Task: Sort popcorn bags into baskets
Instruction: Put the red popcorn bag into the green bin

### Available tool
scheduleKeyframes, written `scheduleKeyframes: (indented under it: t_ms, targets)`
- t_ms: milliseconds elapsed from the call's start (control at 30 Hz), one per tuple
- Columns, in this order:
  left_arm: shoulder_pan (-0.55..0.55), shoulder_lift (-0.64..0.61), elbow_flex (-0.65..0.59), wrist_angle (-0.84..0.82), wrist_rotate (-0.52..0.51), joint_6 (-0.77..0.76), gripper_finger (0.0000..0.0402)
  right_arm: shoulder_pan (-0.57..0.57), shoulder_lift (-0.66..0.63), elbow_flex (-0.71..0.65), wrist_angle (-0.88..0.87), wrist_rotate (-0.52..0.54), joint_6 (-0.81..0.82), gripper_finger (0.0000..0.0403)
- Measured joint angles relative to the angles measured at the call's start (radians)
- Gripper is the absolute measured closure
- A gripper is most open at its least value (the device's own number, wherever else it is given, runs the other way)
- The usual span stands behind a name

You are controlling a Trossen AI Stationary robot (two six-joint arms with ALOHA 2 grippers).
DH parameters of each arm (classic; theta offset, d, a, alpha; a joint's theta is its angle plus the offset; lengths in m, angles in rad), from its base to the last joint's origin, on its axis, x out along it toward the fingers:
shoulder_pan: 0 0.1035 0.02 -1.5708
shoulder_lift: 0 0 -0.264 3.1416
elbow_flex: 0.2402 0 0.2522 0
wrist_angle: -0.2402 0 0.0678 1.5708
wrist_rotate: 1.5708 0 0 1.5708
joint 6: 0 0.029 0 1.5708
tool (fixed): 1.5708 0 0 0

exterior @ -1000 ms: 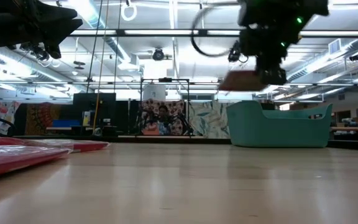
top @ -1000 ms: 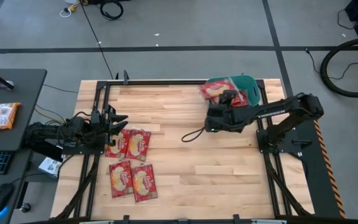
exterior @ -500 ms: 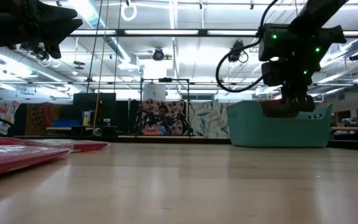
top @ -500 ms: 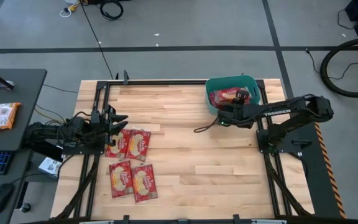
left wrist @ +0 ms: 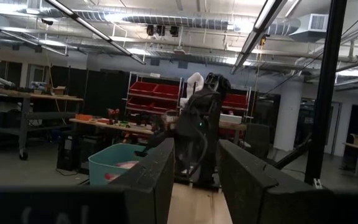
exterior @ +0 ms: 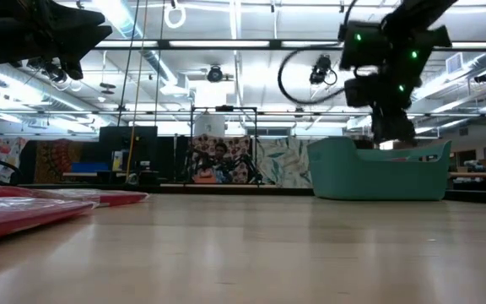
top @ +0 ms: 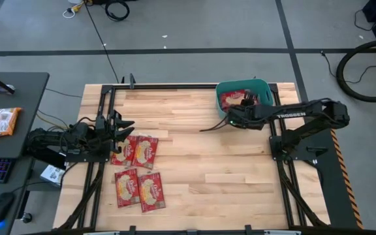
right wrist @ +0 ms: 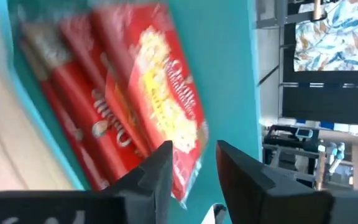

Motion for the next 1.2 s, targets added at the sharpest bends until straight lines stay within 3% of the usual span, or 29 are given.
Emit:
scheduleKeyframes:
  t_ms: [267,400,567,667,867,967,1200]
  targets:
    - [0.000,0.000,0.000,0.000,0.000,0.000,0.0276,0.080,0.000,0.202,0.033,-0.035,0.074,0.0273]
    - [0.000,0.000,0.000,0.000,0.000,0.000,0.0276,0.137,0.000,0.230,0.192,-0.159,-0.017,0.0273]
    - [0.000,0.000,0.000,0.000,0.000,0.000,0.0276,0.203,0.034,0.231,0.415,-0.390,-0.099,0.0273]
    - [0.000,0.000,0.000,0.002,0.000,0.000,0.0276,0.254,0.106,0.231,0.529,-0.470,-0.142,0.0273]
    - [0.000,0.000,0.000,0.009,0.000,0.000,0.0276,0.338,0.340,0.268,0.731,-0.528,-0.251,0.0273]
    - [0.000,0.000,0.000,0.009,0.000,0.001,0.0276,0.353,0.459,0.342,0.765,-0.549,-0.267,0.0273]
    - [0.000,0.000,0.000,0.003,0.000,-0.024,0.0276,0.363,0.688,0.566,0.766,-0.707,-0.282,0.0273]
